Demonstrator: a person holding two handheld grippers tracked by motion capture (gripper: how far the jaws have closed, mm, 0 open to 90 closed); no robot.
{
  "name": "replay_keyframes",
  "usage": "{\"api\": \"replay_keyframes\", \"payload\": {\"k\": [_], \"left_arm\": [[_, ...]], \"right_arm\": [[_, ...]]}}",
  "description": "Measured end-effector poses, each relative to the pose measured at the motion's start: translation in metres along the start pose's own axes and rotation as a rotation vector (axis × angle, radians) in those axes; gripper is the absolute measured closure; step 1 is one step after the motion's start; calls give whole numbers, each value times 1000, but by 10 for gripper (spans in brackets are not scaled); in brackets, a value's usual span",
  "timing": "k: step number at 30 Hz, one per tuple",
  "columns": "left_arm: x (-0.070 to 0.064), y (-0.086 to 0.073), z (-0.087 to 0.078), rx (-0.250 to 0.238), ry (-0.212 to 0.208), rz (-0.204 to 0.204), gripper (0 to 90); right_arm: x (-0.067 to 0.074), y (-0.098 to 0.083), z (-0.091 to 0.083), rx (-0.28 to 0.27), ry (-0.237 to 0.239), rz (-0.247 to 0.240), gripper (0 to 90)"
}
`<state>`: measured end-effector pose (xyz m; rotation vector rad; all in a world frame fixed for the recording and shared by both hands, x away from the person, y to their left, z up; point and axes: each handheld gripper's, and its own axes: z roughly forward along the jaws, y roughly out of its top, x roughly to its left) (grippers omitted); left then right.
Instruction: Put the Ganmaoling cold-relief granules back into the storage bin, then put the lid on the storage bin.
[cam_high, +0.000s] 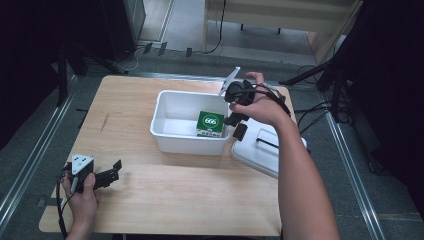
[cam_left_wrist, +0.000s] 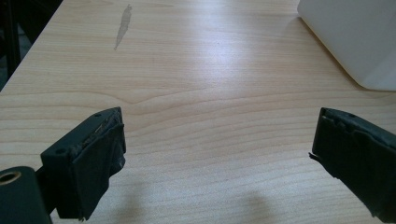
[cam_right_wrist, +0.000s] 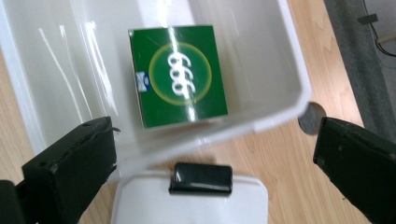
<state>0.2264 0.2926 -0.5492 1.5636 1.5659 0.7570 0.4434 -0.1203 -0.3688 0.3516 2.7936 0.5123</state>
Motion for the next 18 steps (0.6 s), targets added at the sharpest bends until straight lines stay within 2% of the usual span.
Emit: {"api": "replay_keyframes", "payload": {"k": [9,18], "left_arm": [[0,0,0,-3,1,-5,31],[0,0,0,-4,3,-4,31]], "right_arm": [[-4,-38,-17,6,-22,46,0],[-2,-77,-12,41,-2,94,0]]}}
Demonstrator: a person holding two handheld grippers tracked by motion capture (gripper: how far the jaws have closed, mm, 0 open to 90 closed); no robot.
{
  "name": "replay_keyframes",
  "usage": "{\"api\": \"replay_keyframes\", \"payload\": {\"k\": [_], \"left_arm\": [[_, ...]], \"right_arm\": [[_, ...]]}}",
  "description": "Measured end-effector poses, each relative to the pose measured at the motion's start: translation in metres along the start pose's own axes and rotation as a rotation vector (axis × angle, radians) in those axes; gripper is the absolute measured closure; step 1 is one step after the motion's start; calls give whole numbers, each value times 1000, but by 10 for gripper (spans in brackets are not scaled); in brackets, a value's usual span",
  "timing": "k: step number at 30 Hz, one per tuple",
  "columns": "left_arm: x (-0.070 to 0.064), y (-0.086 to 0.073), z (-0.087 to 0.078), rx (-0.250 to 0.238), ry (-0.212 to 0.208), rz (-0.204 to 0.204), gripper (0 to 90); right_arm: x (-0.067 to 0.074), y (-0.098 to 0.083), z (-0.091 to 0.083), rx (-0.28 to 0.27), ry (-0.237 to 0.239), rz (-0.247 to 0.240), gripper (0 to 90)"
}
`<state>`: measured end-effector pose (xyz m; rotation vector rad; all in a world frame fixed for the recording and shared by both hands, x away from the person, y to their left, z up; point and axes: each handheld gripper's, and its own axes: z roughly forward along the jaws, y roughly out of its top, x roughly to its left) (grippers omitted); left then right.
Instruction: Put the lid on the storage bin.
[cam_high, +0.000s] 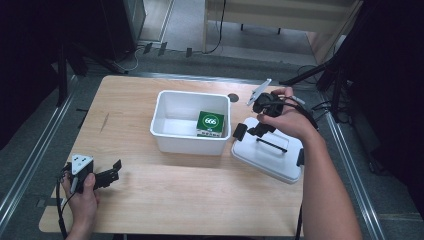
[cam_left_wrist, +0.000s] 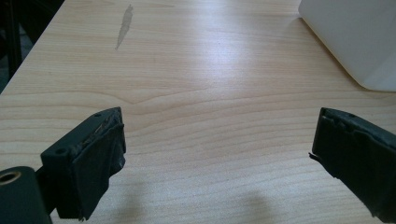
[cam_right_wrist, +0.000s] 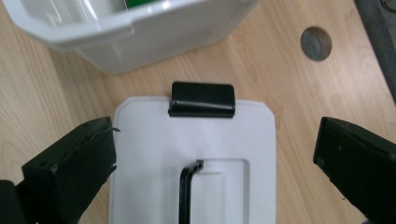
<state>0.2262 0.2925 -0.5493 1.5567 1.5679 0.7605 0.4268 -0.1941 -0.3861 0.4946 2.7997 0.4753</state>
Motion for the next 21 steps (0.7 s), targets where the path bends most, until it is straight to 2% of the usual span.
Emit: {"api": "replay_keyframes", "payload": {"k": [1,3,4,10,12,21], "left_arm": [[0,0,0,3,0,3,32],[0,0,0,5,2,7,31],[0,0,0,4,3,6,32],[0,0,0,6,3,6,31],[0,0,0,6,3,7,32],[0,0,0,6,3,7,31]], "right_arm": [[-1,-8,2,0,6,8,0],[-1,-11,4,-1,11,15,9],[-1,-18,6,5,17,14,77],[0,-35,12,24,16,34,149],[1,-41,14,25,19,42,220],[7,-66,25,77,28,92,407]]}}
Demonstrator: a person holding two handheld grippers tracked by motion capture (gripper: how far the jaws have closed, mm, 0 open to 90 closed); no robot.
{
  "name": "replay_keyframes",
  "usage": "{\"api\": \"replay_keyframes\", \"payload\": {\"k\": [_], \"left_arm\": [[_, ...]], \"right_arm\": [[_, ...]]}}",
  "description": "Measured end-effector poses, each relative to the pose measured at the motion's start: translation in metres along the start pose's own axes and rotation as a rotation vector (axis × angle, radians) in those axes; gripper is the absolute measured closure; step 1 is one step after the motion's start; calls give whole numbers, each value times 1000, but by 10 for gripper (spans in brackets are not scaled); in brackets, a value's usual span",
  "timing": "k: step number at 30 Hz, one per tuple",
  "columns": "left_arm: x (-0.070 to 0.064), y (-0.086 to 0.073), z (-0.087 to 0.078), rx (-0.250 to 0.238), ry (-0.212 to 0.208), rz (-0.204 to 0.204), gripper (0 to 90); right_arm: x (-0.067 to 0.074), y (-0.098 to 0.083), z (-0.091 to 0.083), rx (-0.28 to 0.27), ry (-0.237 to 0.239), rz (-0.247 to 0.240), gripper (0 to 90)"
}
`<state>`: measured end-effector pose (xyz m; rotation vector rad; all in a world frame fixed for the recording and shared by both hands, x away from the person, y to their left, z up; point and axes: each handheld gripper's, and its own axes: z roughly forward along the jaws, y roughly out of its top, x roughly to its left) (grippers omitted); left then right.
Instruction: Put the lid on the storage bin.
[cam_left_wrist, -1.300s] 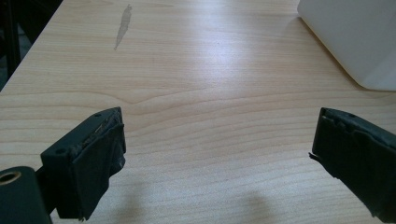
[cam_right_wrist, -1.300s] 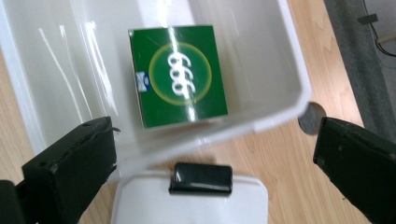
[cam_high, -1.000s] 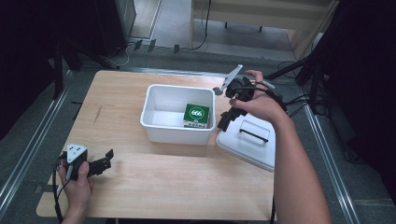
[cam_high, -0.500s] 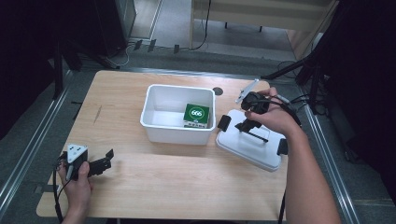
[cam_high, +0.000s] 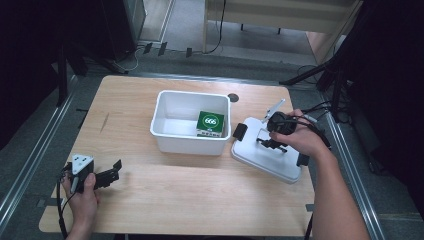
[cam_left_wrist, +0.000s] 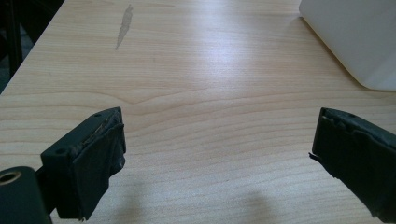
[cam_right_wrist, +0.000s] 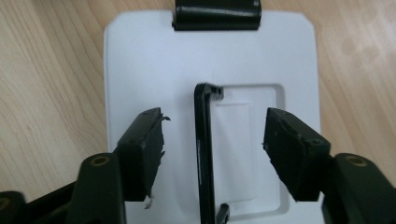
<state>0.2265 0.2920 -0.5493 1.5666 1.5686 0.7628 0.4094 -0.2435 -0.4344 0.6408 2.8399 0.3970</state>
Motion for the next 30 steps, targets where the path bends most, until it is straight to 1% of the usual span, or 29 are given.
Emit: {"api": "replay_keyframes", "payload": {"k": [2,4,8,15,16,17,18,19,21,27,28,29,30], "left_arm": [[0,0,0,1,0,2,31],[0,0,0,0,0,2,32],[-1,0,0,0,1,3,32],[-1,0,0,0,2,5,32],[-1,0,0,0,1,4,32],[-1,0,0,2,2,5,31],[-1,0,0,2,2,6,31],[-1,0,0,1,2,6,31],[-1,0,0,1,2,5,31],[-1,0,0,2,2,6,31],[-1,0,0,2,2,6,32],[-1,0,0,2,2,6,31],[-1,0,0,3,1,6,31]], "right_arm": [[0,-5,3,-5,-2,17,454],[-1,-9,5,-5,-2,31,479],[0,-17,9,16,6,43,528],[1,-26,16,24,3,35,647],[1,-27,16,28,2,40,670],[0,-28,17,29,-1,34,700],[-2,-29,17,22,-5,38,759],[-2,-29,17,22,-5,38,759],[-4,-29,17,13,-7,42,804],[-5,-28,19,18,-45,15,817],[-6,-27,19,25,-50,13,817],[-7,-26,19,26,-52,16,817],[-8,-26,20,26,-42,23,821]]}}
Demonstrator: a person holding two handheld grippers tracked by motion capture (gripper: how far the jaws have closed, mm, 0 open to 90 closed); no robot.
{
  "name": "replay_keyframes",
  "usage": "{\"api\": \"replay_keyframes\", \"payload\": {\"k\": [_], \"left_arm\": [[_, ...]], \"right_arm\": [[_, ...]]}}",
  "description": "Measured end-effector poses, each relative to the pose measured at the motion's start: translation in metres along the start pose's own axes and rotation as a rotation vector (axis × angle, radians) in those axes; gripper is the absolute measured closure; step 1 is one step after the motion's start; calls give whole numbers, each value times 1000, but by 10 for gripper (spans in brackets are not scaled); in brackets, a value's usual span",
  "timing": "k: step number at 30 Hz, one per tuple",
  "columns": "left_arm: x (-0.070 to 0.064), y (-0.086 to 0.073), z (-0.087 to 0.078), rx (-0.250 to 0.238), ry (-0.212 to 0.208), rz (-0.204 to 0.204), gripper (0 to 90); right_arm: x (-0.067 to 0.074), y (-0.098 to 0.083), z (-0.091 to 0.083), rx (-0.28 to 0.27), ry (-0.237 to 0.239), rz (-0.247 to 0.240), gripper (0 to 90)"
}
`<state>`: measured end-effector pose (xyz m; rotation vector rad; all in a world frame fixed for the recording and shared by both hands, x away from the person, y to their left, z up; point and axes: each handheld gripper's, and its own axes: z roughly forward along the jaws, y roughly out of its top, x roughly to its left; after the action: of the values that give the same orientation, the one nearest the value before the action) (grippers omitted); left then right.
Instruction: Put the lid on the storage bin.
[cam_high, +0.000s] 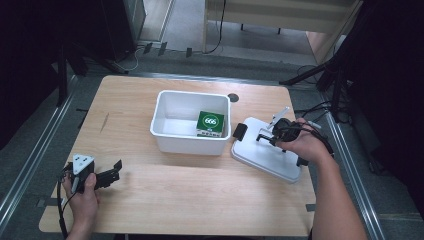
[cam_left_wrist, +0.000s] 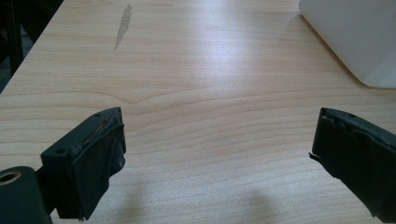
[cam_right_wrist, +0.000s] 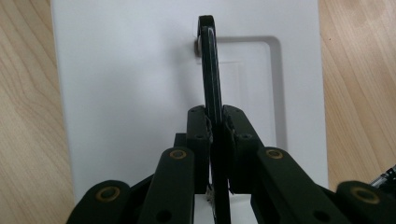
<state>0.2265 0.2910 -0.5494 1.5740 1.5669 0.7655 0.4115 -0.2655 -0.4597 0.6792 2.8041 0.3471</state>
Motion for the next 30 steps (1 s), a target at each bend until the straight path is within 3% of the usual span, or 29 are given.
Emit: {"api": "replay_keyframes", "payload": {"k": [7,14,30], "left_arm": [[0,0,0,0,1,-1,31],[0,0,0,1,1,-2,31],[-1,0,0,2,6,8,32]], "right_arm": [[-4,3,-2,31,10,-16,850],[-8,4,-11,26,19,-46,851],[-21,12,-79,-21,-28,-70,851]]}}
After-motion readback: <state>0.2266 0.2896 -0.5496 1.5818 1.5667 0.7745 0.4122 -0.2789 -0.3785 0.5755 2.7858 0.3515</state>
